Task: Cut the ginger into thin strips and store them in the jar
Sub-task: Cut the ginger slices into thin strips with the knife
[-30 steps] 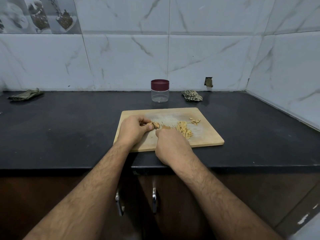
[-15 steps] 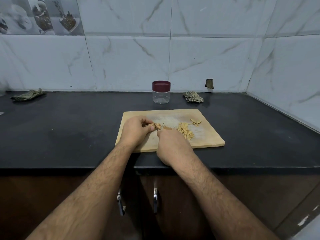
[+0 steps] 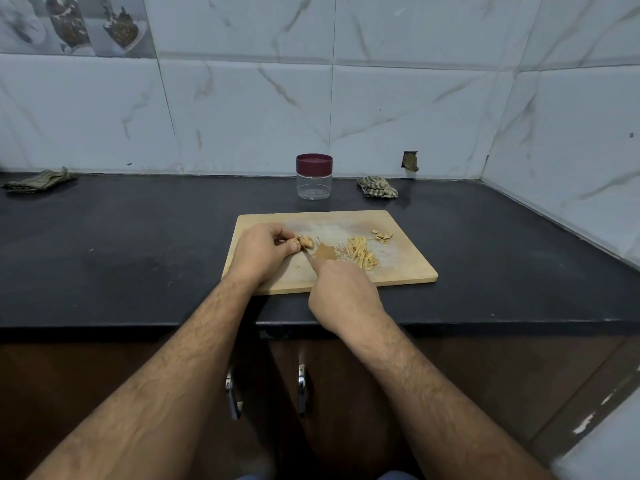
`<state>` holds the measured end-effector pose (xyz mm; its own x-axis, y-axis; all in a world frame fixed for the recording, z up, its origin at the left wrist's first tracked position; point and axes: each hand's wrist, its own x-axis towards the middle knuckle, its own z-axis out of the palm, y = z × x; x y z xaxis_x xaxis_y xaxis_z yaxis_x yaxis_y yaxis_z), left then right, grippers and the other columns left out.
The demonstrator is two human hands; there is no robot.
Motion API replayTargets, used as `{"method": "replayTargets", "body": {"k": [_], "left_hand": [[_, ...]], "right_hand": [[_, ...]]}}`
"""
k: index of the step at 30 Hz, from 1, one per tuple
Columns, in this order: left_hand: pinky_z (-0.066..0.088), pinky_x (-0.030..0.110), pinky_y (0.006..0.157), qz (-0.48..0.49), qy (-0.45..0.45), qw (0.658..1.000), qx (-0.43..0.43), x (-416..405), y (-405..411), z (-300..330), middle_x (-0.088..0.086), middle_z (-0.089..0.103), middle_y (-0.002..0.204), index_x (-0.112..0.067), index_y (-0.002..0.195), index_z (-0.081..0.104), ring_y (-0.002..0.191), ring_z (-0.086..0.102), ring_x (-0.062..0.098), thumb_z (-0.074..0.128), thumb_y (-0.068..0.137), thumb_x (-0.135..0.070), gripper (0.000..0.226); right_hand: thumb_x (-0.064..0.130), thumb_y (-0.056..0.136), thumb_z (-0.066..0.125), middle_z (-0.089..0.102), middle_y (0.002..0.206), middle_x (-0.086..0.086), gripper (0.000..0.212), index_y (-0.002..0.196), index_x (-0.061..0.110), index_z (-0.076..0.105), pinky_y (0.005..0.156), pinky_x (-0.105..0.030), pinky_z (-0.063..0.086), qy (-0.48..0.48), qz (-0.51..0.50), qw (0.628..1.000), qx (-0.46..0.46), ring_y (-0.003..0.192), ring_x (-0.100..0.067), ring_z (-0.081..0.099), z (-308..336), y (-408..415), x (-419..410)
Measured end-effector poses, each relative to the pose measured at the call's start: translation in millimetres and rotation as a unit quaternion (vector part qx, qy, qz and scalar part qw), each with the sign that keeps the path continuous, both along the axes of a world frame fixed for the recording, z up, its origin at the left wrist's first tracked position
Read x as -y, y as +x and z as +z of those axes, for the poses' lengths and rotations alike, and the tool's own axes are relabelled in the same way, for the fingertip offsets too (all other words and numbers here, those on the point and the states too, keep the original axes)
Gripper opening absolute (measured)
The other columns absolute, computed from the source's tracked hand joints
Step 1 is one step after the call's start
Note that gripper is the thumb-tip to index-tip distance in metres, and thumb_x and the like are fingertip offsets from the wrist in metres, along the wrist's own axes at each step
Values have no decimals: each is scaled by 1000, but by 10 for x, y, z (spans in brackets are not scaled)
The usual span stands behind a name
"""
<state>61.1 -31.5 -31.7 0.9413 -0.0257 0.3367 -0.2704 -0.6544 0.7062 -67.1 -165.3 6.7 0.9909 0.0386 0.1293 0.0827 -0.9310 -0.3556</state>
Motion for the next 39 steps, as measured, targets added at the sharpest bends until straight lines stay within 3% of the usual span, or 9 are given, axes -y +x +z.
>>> {"method": "replayTargets", "body": {"k": [4,10,19,25,35,39], "left_hand": [[46,23,80,-2,-5,1000,0,3,-23,10,-6,73,94,-18,101,74,91,65,10,76,85,-24,17],[45,23,76,2,-6,1000,-6,-8,-27,15,-7,72,91,-20,100,74,89,65,10,78,84,-26,18],[45,20,74,8,-16,1000,-6,-5,-69,38,-9,73,92,-21,100,74,89,66,7,79,82,-25,19],[39,7,64,14,-17,1000,2,4,-95,59,-14,68,84,-22,99,74,77,60,-2,80,81,-25,19],[40,19,72,17,20,999,21,12,-135,76,-12,71,92,-23,107,73,82,62,4,78,82,-21,26],[40,22,75,7,50,998,27,17,-133,89,-6,71,97,-20,116,71,85,58,7,75,85,-19,31]], "right_hand": [[7,89,45,63,119,-8,51,137,22,54,80,-32,46,24,-16,1000,-11,110,-27,57,-9,35,23],[8,92,44,61,131,-6,48,137,22,55,97,-37,49,66,-31,997,-29,120,-27,54,5,74,82],[9,93,44,63,122,-5,50,138,27,51,84,-35,48,12,-8,1000,19,113,-27,56,-53,-14,44],[11,96,44,64,120,-5,49,141,28,48,81,-35,47,5,-7,999,45,112,-26,57,0,-56,39],[11,95,45,64,119,-4,49,141,29,49,77,-33,44,18,-24,998,51,111,-24,58,-46,38,38],[11,96,44,63,124,-4,51,143,29,48,85,-34,48,36,-33,998,47,115,-24,56,-74,60,56]]}}
